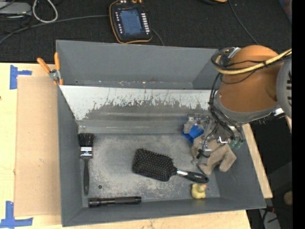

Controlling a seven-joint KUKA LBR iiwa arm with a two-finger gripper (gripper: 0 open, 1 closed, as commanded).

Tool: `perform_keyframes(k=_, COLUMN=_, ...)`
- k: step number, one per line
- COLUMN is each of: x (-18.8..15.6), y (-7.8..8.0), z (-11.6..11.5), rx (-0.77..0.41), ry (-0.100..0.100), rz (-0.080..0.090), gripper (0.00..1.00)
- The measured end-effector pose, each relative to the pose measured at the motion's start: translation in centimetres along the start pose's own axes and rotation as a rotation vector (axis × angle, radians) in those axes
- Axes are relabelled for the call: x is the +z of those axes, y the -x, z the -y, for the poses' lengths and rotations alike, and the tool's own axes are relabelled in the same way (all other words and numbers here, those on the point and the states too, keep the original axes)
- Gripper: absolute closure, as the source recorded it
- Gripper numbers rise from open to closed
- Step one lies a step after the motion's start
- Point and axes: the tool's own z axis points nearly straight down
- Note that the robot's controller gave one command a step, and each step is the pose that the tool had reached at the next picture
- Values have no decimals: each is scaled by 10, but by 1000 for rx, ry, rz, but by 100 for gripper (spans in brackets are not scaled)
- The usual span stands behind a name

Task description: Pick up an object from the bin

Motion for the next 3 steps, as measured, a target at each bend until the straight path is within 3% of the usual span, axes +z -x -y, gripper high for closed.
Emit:
perform_keyframes(k=1, x=0, y=0, z=0, rx=0, ry=0, rz=0, gripper=0)
perform_keyframes(k=2, x=46, y=-9, z=-4, rx=38, ry=1, rz=-6, gripper=0)
perform_keyframes(k=3, x=55, y=-19, z=-32, rx=61, ry=2, rz=3, gripper=0)
